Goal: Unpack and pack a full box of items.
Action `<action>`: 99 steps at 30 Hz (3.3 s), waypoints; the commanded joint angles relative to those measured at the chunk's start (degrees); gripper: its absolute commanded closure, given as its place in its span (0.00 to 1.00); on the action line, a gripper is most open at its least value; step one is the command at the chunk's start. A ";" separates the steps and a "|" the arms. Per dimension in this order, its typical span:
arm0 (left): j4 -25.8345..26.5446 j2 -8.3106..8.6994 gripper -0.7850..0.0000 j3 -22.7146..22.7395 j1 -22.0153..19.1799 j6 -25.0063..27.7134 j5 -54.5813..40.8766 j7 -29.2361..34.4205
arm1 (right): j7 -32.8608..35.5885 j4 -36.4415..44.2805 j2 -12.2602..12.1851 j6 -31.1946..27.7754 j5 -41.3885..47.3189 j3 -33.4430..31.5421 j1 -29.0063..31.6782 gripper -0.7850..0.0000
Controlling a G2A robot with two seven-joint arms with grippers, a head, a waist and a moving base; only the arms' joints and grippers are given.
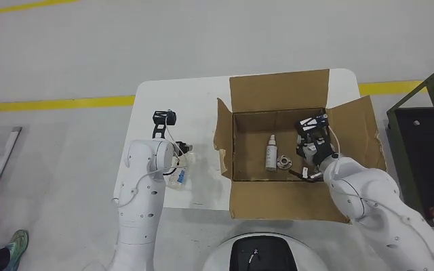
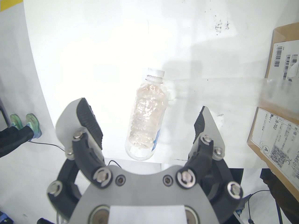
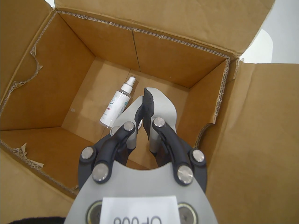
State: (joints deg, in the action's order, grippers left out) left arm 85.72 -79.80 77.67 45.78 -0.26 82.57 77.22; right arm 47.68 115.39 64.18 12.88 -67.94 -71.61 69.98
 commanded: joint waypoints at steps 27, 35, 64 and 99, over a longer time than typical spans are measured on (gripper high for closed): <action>0.00 0.00 0.00 0.00 0.00 0.00 0.00 0.00 | 11.44 -18.69 5.32 10.53 -0.91 16.40 -17.91 1.00; 0.00 0.00 0.00 0.00 0.00 0.00 0.00 0.00 | 11.04 -21.32 6.35 11.75 2.14 17.46 -20.12 1.00; 0.00 0.00 0.00 0.00 0.00 0.00 0.00 0.00 | 13.47 -30.88 10.92 20.15 -0.68 21.87 -22.67 0.58; 0.00 0.00 0.00 0.00 0.00 0.00 0.00 0.00 | 12.29 -35.78 14.23 13.54 0.01 20.72 -22.67 0.55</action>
State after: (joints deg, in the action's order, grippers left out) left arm 85.72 -79.80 77.67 45.78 -0.26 82.57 77.22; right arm 59.93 79.67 78.37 26.51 -67.95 -50.77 47.27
